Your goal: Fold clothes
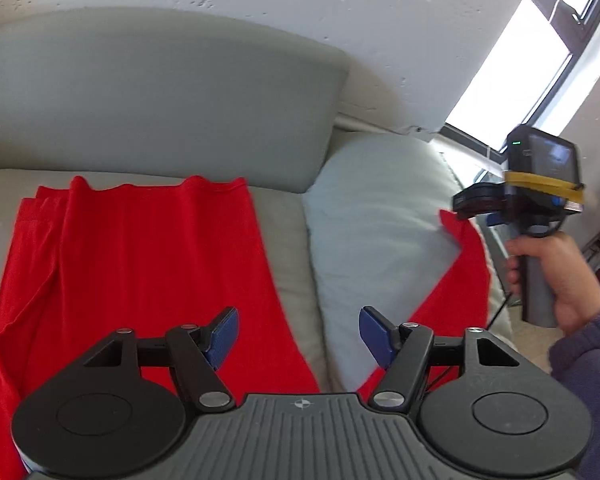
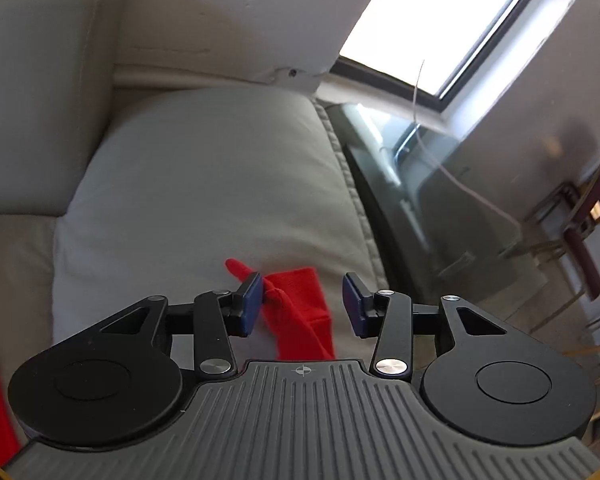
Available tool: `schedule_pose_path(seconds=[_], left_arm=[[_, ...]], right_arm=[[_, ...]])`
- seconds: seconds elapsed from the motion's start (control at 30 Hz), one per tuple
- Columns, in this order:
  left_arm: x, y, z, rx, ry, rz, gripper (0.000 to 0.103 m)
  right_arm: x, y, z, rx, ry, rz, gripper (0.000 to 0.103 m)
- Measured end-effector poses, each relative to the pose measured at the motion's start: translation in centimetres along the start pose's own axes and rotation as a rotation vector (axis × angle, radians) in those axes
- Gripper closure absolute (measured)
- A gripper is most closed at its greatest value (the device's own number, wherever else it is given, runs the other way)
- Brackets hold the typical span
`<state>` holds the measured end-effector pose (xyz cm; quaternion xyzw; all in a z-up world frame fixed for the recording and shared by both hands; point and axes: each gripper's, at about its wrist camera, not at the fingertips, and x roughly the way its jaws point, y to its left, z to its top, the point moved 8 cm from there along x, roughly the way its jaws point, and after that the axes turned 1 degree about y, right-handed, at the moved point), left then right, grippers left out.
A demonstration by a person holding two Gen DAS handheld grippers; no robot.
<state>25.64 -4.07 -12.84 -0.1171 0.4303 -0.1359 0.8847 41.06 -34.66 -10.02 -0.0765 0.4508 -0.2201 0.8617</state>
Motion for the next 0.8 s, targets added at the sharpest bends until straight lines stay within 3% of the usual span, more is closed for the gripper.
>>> schedule_pose_path(seconds=[0.13,0.3,0.4,0.47,0.67,0.8], left_arm=[[-0.7,0.5,0.0,-0.043,0.004,-0.009,0.038],[-1.8,-1.9,0.1,-0.024,-0.017,-0.053,0.038],[-1.2,-3.6,-0.2,-0.013,0.005,-0.076,0.037],[-0.5,-4.5,-0.6,0.002,0.027,-0.081,0.037],[0.8,-5.5,-0.2,0.018,0.032,-0.056,0.037],[1.5,-5.9,0.0,0.025,0.035,-0.038,0.037]], right_arm=[[-3.5,-4.6,-0.2,0.185,-0.06,0.149,0.036],[-6.0,-13.5,-0.9,0.501,-0.108,0.37,0.032],[-4.4,-13.9,-1.8,0.463,-0.056,0.472,0.042],[-1.9,-12.4,-2.3,0.402,0.01,0.522,0.057],[4.7,-8.9,-2.9,0.377,0.121,0.59,0.058],[7.3,-7.6,-2.8,0.335,0.116,0.601,0.059]])
